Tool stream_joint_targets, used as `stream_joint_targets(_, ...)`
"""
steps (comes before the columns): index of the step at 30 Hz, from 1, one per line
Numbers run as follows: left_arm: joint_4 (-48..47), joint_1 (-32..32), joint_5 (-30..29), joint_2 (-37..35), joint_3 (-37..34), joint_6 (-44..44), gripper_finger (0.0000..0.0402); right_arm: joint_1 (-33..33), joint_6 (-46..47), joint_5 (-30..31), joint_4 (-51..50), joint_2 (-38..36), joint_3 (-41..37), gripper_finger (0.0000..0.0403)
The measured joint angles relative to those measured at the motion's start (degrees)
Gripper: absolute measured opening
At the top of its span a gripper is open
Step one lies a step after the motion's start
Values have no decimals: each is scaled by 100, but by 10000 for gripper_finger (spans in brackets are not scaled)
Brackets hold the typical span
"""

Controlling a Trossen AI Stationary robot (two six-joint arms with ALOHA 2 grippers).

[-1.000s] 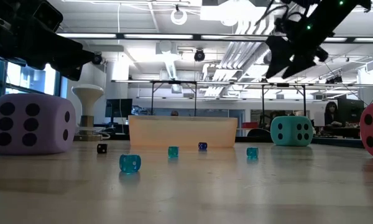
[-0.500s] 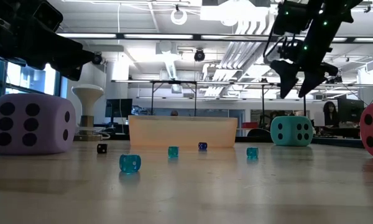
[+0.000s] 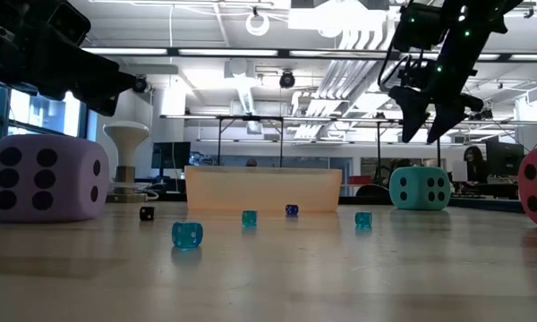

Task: Pick & Place Dice
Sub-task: Put the large blue dice into the orange container

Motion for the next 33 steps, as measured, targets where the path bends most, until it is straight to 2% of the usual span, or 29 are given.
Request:
stream_joint_targets(11,0,-1,0,0,0,0,145,1,-311,-229,-44,52,9,305)
stream_joint_targets(14,0,0,0,0,0,0,145,2,-354,-296,-50,129,9,326)
stream_joint_targets(20,-1,0,1,0,0,0,145,0,-344,-269,-50,337,9,394)
stream_joint_targets(33,-2,-1,1,0,0,0,145,2,-225,498,-55,411,9,379)
